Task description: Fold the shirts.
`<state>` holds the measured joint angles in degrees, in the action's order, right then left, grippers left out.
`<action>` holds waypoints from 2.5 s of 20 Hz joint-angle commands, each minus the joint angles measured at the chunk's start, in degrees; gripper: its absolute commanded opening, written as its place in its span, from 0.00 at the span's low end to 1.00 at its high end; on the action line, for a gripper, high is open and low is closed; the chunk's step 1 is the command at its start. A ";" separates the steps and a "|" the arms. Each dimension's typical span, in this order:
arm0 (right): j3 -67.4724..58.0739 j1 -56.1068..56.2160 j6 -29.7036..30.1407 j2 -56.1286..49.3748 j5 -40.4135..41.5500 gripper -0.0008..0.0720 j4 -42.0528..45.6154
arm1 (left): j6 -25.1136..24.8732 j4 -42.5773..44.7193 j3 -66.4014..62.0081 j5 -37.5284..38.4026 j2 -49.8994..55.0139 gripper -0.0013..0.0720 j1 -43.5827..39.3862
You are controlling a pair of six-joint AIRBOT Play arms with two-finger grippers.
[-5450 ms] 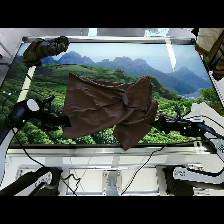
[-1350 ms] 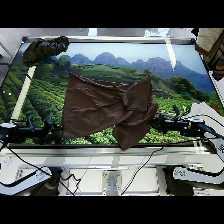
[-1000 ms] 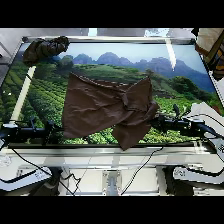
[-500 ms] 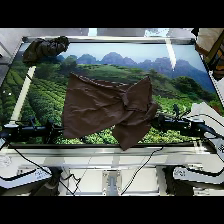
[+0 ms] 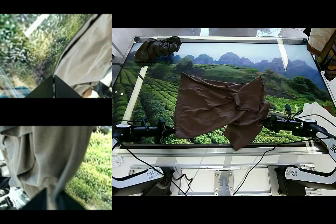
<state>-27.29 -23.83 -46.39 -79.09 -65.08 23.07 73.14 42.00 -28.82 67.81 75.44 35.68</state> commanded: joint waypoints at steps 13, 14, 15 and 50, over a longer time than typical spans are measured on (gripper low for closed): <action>-6.51 -0.02 -1.60 35.28 -7.45 0.04 -3.67 | -17.57 -53.00 -8.33 19.45 -19.76 0.03 0.02; -8.76 -0.02 -2.86 40.41 -7.67 0.04 -5.14 | -17.11 -56.61 -11.67 18.18 -24.09 0.03 0.02; -11.78 -0.46 -4.33 45.48 -7.72 0.03 -5.95 | -15.74 -58.03 -16.02 16.33 -28.00 0.03 0.02; -62.82 1.29 -16.65 37.09 -16.46 0.03 17.09 | 3.56 1.18 -65.88 0.63 -32.13 0.03 -7.56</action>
<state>-87.31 -22.70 -62.76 -45.95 -81.21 37.32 76.71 38.20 -88.73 69.01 44.60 28.47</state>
